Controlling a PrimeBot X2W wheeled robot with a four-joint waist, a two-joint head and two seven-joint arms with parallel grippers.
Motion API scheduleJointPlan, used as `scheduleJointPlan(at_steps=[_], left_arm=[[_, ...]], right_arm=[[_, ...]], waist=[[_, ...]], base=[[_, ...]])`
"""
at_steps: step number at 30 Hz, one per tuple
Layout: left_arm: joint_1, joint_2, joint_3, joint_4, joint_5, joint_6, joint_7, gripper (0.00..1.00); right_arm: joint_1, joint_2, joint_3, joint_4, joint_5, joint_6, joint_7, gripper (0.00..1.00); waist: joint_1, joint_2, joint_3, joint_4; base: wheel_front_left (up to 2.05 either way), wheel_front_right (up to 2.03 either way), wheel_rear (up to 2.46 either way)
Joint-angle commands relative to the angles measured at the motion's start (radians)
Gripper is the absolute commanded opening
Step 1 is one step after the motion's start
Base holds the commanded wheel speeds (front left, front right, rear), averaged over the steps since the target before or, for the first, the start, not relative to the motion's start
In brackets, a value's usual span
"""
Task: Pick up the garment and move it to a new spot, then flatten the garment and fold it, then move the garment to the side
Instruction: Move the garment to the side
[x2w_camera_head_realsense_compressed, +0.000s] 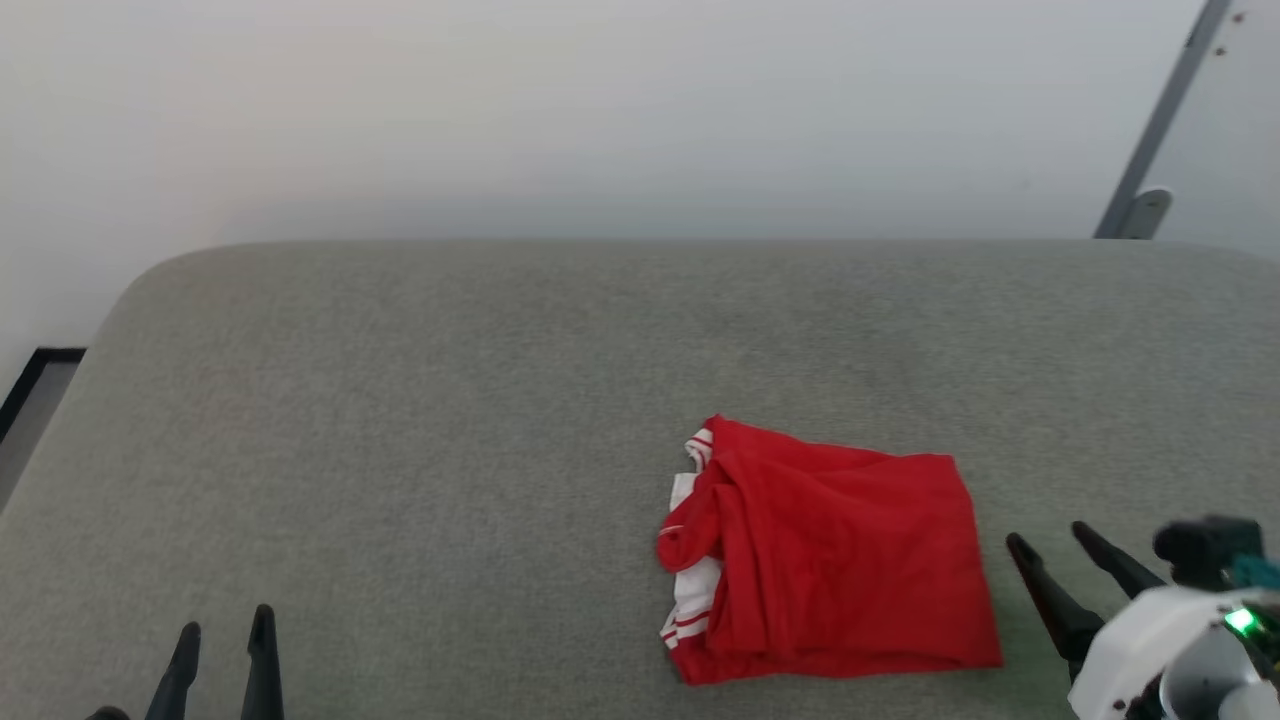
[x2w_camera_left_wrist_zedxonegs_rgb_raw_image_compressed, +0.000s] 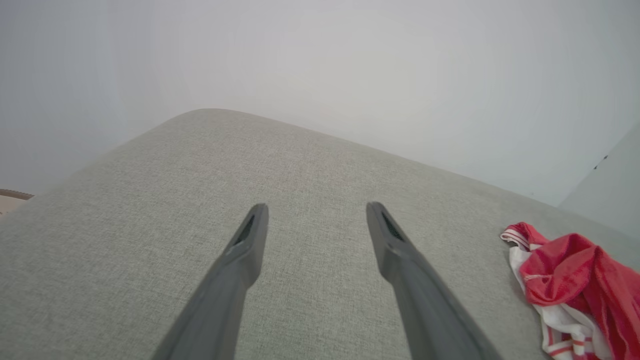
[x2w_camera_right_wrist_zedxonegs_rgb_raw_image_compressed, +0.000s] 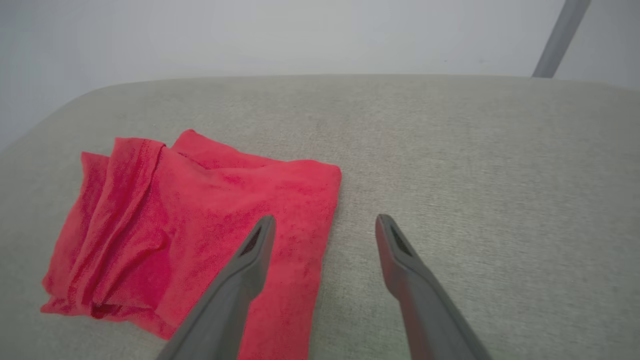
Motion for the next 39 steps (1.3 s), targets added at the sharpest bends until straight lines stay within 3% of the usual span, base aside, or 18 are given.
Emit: scheduleJointPlan(at_steps=[1, 8, 15, 24, 25, 26, 27, 39], left_arm=[[-0.016, 0.004, -0.002, 0.0, -0.008, -0.002, -0.005, 1.0], [-0.043, 0.011, -0.048, 0.006, -0.021, -0.002, -0.005, 1.0], [-0.1, 0.019, -0.091, 0.018, -0.03, -0.002, -0.005, 1.0], [-0.169, 0.022, -0.14, 0.046, -0.048, -0.002, -0.005, 1.0], [-0.178, 0.021, -0.145, 0.049, -0.048, -0.002, -0.005, 1.0], [-0.185, 0.02, -0.148, 0.05, -0.05, -0.002, -0.005, 1.0], [-0.192, 0.02, -0.151, 0.052, -0.052, -0.002, -0.005, 1.0], [-0.27, 0.04, -0.181, 0.023, -0.043, -0.002, -0.005, 1.0]], right_arm=[[-0.011, -0.005, 0.006, 0.006, 0.014, 0.0, 0.02, 1.0], [-0.114, -0.073, 0.09, 0.013, 0.116, 0.0, 0.28, 1.0], [-0.21, -0.095, 0.125, 0.062, 0.167, 0.0, 0.506, 1.0], [-0.319, 0.021, 0.203, 0.234, 0.22, 0.001, 0.778, 1.0], [-0.328, 0.03, 0.213, 0.249, 0.216, 0.001, 0.796, 0.6], [-0.335, 0.035, 0.222, 0.255, 0.215, 0.001, 0.807, 0.4], [-0.345, 0.038, 0.224, 0.257, 0.222, 0.001, 0.81, 0.0], [-0.456, -0.139, 0.146, 0.182, 0.209, -0.002, 0.738, 0.0]], waist=[[0.0, 0.0, 0.01, 0.012], [0.0, 0.0, 0.053, 0.056], [0.0, 0.0, 0.116, 0.104], [0.0, 0.0, 0.181, 0.131], [0.0, 0.0, 0.186, 0.132], [0.0, 0.0, 0.19, 0.133], [0.0, 0.0, 0.195, 0.133], [0.0, 0.0, 0.249, 0.067]], base=[[0.0, 0.0, 0.0], [0.0, 0.0, 0.0], [0.0, 0.0, 0.0], [0.0, 0.0, 0.0], [0.0, 0.0, 0.0], [0.0, 0.0, 0.0], [0.0, 0.0, 0.0], [0.0, 0.0, 0.0]])
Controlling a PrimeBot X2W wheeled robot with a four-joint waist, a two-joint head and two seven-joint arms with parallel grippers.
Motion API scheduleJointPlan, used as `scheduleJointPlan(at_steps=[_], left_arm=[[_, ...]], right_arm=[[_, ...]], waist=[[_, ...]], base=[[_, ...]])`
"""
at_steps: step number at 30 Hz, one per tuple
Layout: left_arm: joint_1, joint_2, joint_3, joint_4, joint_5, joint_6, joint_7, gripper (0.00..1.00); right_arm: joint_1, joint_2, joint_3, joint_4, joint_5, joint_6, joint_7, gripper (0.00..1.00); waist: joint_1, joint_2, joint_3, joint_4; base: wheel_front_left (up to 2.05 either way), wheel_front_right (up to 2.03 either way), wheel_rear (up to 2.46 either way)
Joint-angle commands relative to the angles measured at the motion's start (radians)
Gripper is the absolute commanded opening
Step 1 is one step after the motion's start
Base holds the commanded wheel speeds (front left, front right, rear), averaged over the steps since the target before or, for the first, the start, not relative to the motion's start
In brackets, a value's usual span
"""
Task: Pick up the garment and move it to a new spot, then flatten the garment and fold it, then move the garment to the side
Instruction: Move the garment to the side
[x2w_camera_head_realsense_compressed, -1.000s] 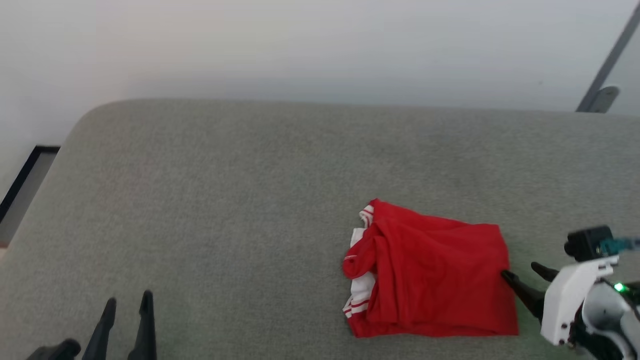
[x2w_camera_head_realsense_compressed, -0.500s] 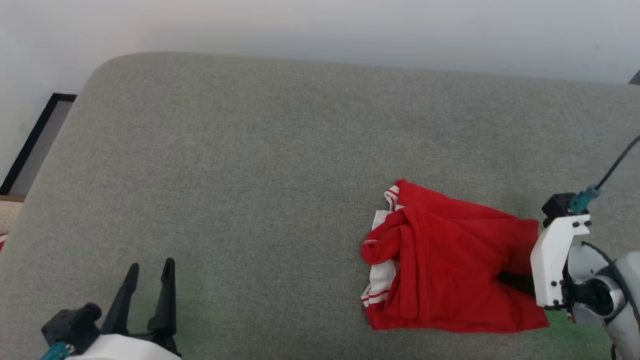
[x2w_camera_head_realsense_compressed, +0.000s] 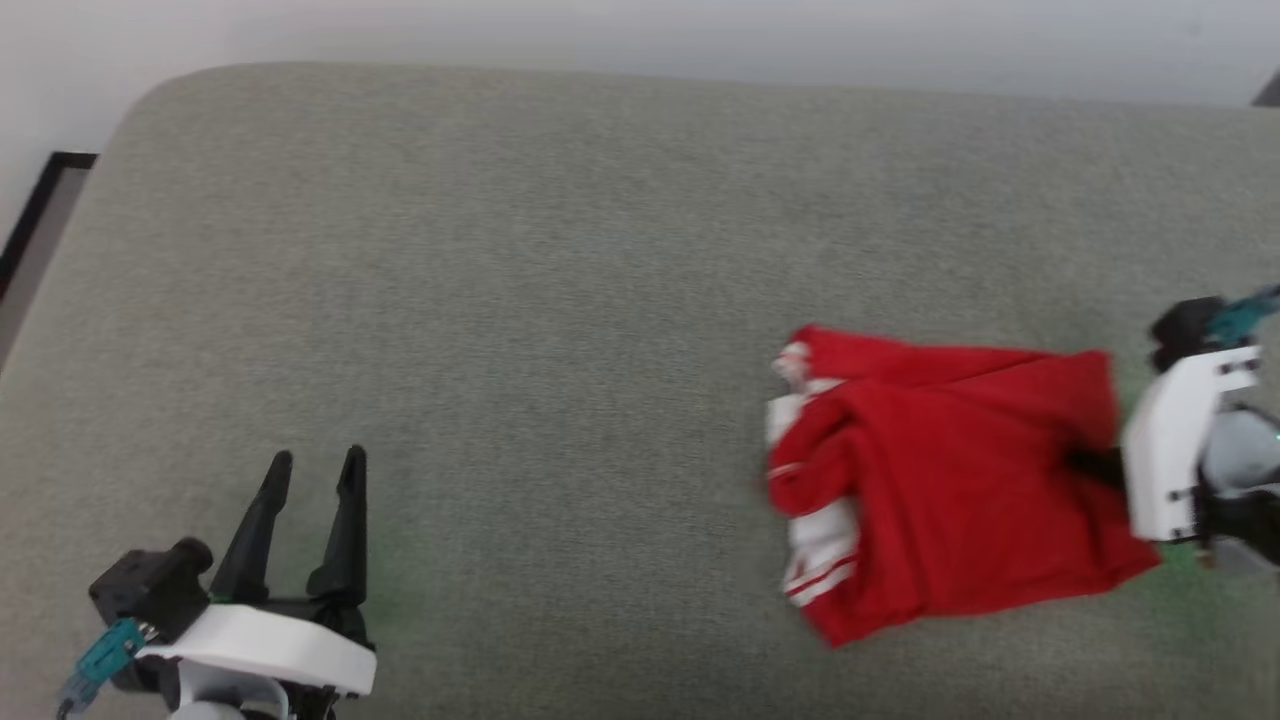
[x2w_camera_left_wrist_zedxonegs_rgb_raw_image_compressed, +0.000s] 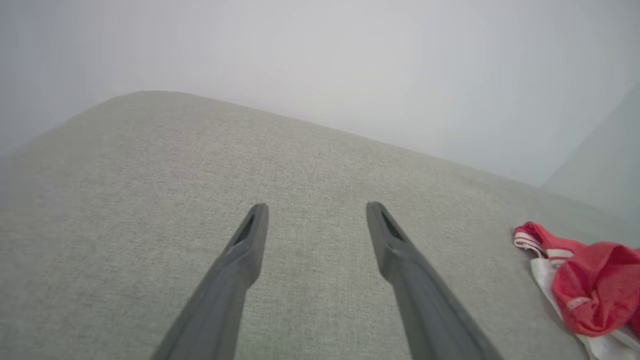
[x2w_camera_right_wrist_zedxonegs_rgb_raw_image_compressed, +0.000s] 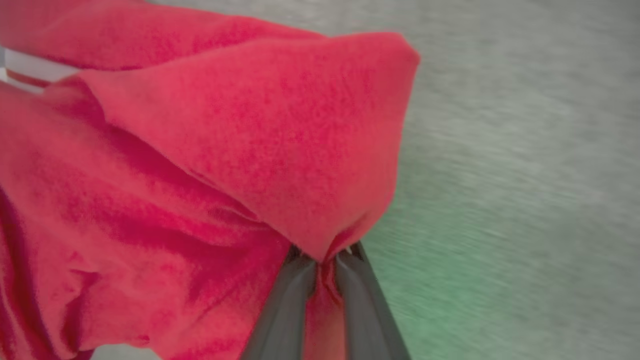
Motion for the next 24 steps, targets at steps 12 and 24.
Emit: scheduleJointPlan(at_steps=[12, 24], left_arm=[[-0.083, 0.018, -0.057, -0.02, 0.005, -0.002, -0.005, 1.0], [-0.182, 0.042, -0.164, -0.053, 0.018, -0.002, -0.005, 1.0]], right_arm=[[-0.09, -0.116, -0.074, -0.016, -0.083, -0.004, -0.022, 0.0], [-0.206, -0.229, -0.08, 0.022, -0.207, -0.004, -0.14, 0.0]], waist=[[0.0, 0.0, 0.047, -0.161], [0.0, 0.0, 0.11, -0.283]], base=[[0.0, 0.0, 0.0], [0.0, 0.0, 0.0]])
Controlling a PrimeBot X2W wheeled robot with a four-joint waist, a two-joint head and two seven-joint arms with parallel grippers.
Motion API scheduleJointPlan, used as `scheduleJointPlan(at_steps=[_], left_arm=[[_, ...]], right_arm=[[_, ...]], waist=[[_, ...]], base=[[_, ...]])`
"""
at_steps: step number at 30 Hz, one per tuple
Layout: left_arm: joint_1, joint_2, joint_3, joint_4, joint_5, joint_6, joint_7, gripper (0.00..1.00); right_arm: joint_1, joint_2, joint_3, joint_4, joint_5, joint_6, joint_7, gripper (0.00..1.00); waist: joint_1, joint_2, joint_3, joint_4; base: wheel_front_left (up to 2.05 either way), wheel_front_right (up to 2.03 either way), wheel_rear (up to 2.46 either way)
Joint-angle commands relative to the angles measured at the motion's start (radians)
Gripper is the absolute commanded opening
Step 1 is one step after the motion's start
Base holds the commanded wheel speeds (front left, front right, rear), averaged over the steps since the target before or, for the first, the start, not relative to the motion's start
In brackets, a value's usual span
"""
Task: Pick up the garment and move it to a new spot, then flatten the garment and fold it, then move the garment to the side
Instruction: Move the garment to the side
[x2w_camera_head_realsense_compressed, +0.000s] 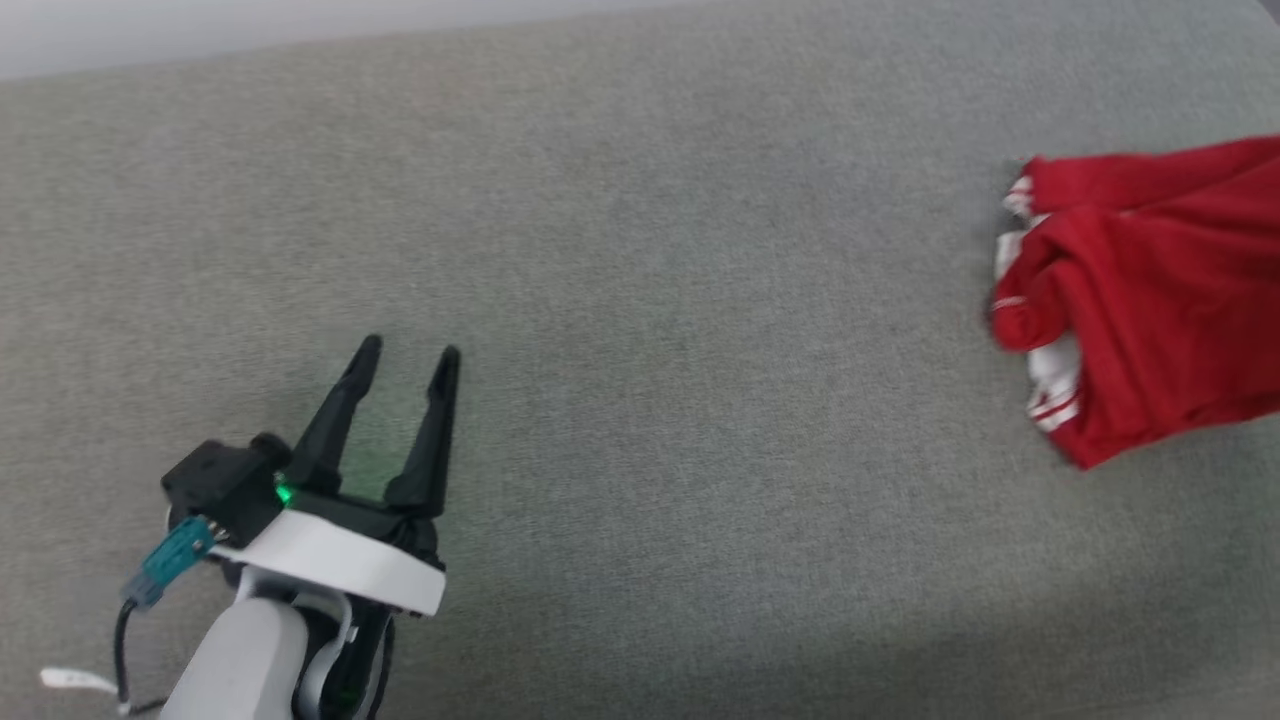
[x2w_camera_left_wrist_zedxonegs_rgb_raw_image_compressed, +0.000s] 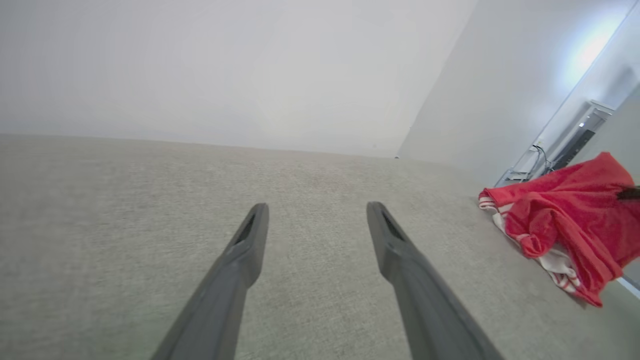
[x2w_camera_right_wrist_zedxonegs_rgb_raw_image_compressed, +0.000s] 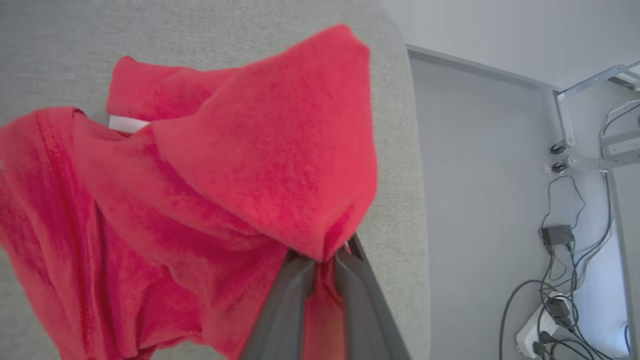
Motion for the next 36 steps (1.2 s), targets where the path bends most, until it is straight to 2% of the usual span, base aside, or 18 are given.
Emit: scheduleJointPlan(at_steps=[1, 7, 11, 21, 22, 24, 25, 26, 27, 36], left_arm=[[-0.024, 0.009, -0.014, -0.005, 0.009, -0.002, -0.005, 1.0], [-0.103, 0.036, -0.101, -0.008, 0.004, -0.002, -0.005, 1.0], [-0.143, 0.045, -0.145, -0.008, -0.01, -0.002, -0.005, 1.0], [-0.205, 0.066, -0.202, 0.014, -0.035, -0.002, -0.005, 1.0], [-0.208, 0.068, -0.199, 0.015, -0.036, -0.002, -0.005, 1.0], [-0.209, 0.07, -0.187, 0.016, -0.045, -0.002, -0.005, 1.0], [-0.209, 0.071, -0.184, 0.016, -0.044, -0.002, -0.005, 1.0], [-0.209, 0.071, -0.184, 0.016, -0.044, -0.002, -0.005, 1.0], [-0.207, 0.074, -0.179, 0.018, -0.041, -0.002, -0.005, 1.0], [-0.161, 0.072, -0.112, 0.027, -0.045, -0.002, -0.005, 1.0]], right_arm=[[-0.023, -0.006, 0.003, 0.012, -0.017, -0.001, -0.027, 0.0], [-0.1, -0.05, 0.017, 0.106, -0.146, -0.001, -0.16, 0.0], [-0.139, -0.047, 0.009, 0.186, -0.211, -0.001, -0.205, 0.0], [-0.2, 0.06, -0.07, 0.425, -0.344, -0.001, -0.352, 0.0], [-0.204, 0.073, -0.078, 0.445, -0.356, -0.001, -0.363, 0.13], [-0.219, 0.091, -0.09, 0.476, -0.373, -0.001, -0.381, 0.45], [-0.224, 0.095, -0.089, 0.49, -0.38, -0.001, -0.386, 0.77], [-0.224, 0.095, -0.089, 0.49, -0.38, -0.001, -0.386, 0.77], [-0.231, 0.102, -0.093, 0.499, -0.375, -0.001, -0.391, 1.0], [-0.268, 0.122, -0.083, 0.533, -0.358, -0.001, -0.429, 1.0]], waist=[[0.0, 0.0, 0.021, -0.021], [0.0, 0.0, 0.066, -0.039], [0.0, 0.0, 0.092, -0.031], [0.0, 0.0, 0.143, 0.015], [0.0, 0.0, 0.146, 0.018], [0.0, 0.0, 0.147, 0.02], [0.0, 0.0, 0.147, 0.02], [0.0, 0.0, 0.147, 0.02], [0.0, 0.0, 0.145, 0.019], [0.0, 0.0, 0.093, -0.002]], base=[[0.0, 0.0, 0.0], [0.0, 0.0, 0.0], [0.0, 0.0, 0.0], [0.0, 0.0, 0.0], [0.0, 0.0, 0.0], [0.0, 0.0, 0.0], [0.0, 0.0, 0.0], [0.0, 0.0, 0.0], [0.0, 0.0, 0.0], [0.0, 0.0, 0.0]])
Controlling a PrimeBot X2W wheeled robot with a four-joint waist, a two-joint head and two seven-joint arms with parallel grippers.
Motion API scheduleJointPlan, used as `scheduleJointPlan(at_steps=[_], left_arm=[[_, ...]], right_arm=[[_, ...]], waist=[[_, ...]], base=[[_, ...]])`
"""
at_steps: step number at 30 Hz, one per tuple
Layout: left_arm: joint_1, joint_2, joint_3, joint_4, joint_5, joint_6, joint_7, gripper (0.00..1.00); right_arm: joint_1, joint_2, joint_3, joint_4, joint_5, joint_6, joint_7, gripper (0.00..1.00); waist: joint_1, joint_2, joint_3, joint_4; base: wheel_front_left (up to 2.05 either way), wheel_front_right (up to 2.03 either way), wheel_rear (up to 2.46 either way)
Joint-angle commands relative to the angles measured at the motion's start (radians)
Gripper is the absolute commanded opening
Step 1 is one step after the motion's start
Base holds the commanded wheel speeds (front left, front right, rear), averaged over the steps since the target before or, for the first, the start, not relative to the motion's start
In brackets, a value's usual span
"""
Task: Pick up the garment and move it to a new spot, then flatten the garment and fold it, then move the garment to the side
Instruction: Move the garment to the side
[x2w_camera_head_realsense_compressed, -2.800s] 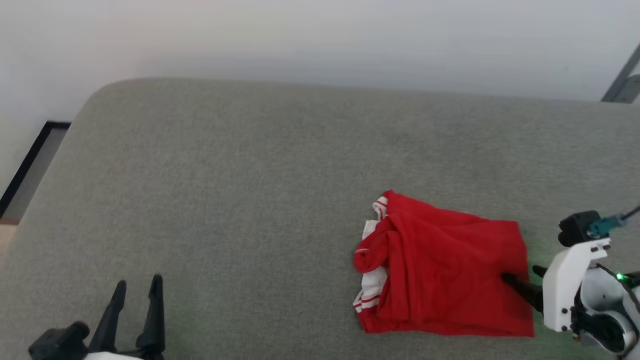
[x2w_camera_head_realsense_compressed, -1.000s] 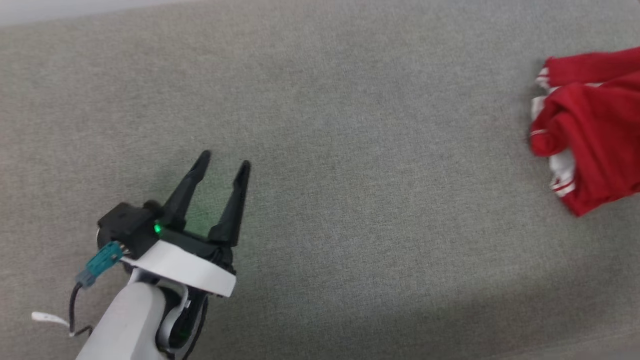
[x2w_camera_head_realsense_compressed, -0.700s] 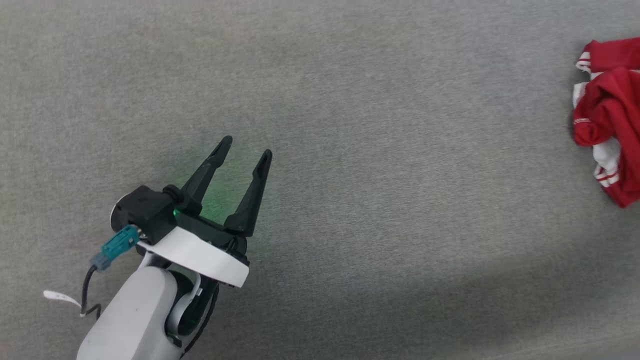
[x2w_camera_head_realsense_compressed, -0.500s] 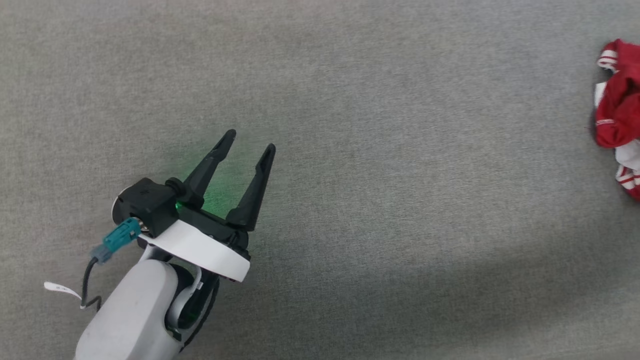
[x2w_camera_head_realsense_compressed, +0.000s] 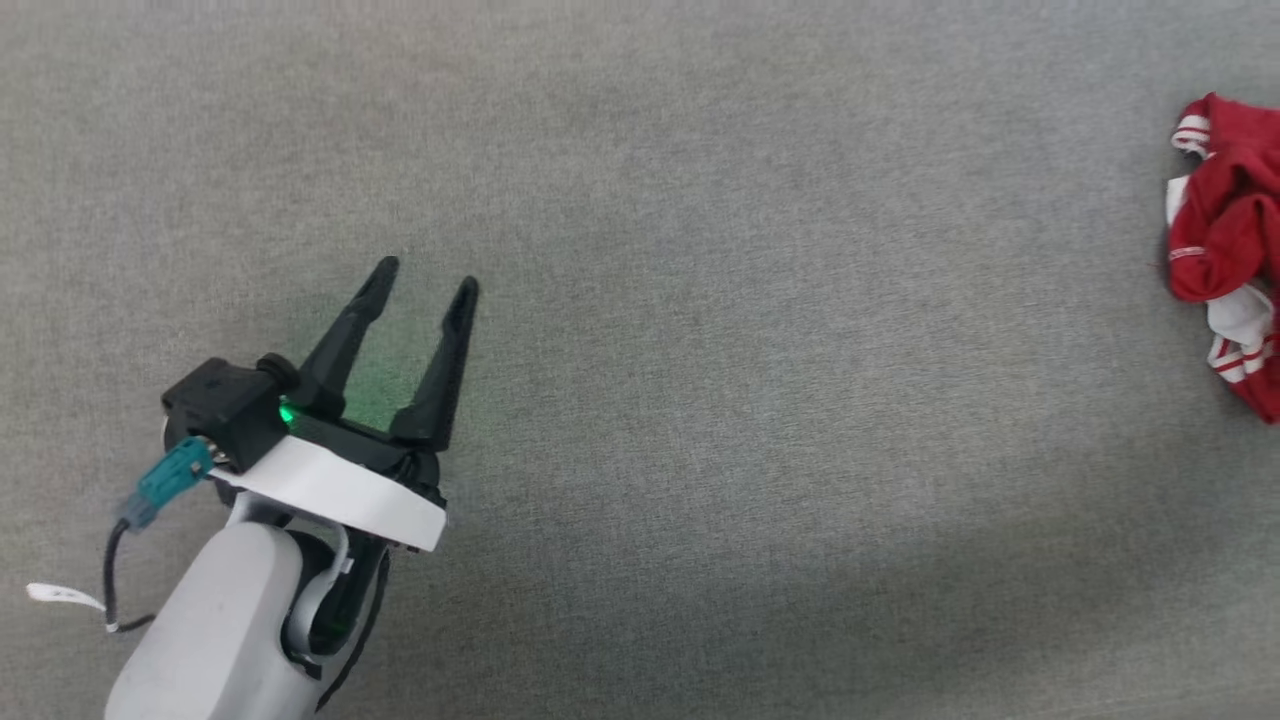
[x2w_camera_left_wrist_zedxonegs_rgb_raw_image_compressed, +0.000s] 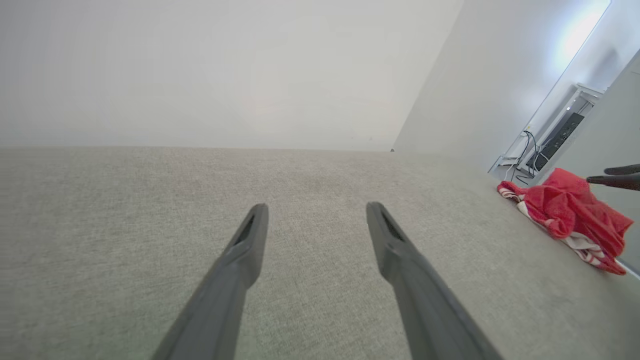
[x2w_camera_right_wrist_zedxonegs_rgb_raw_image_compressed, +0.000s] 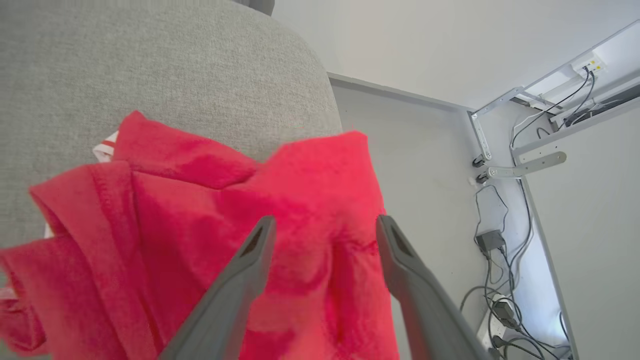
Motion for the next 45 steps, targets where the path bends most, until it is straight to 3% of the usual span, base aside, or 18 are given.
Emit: scheduleJointPlan(at_steps=[1, 10, 25, 36, 45], left_arm=[[0.009, -0.002, 0.009, 0.001, 0.001, -0.002, -0.005, 1.0], [0.064, -0.011, 0.078, 0.01, 0.0, -0.002, -0.005, 1.0], [0.214, -0.029, 0.208, 0.011, 0.019, -0.002, -0.005, 1.0], [0.321, -0.044, 0.32, 0.009, 0.084, -0.002, -0.005, 1.0], [0.435, -0.079, 0.403, -0.013, 0.12, -0.002, -0.005, 1.0]], right_arm=[[-0.007, 0.009, 0.0, 0.002, 0.009, -0.001, -0.007, 1.0], [0.038, 0.043, 0.019, -0.027, 0.106, -0.001, -0.059, 1.0], [0.228, 0.112, 0.135, -0.207, 0.262, -0.001, -0.242, 1.0], [0.374, 0.156, 0.177, -0.305, 0.27, -0.001, -0.396, 1.0], [0.531, 0.208, 0.114, -0.405, 0.241, -0.001, -0.439, 1.0]], waist=[[0.0, 0.0, -0.013, -0.004], [0.0, 0.0, -0.089, 0.004], [0.0, 0.0, -0.238, 0.053], [0.0, 0.0, -0.338, 0.091], [0.0, 0.0, -0.406, 0.111]], base=[[0.0, 0.0, 0.0], [0.0, 0.0, 0.0], [0.0, 0.0, 0.0], [0.0, 0.0, 0.0], [0.0, 0.0, 0.0]])
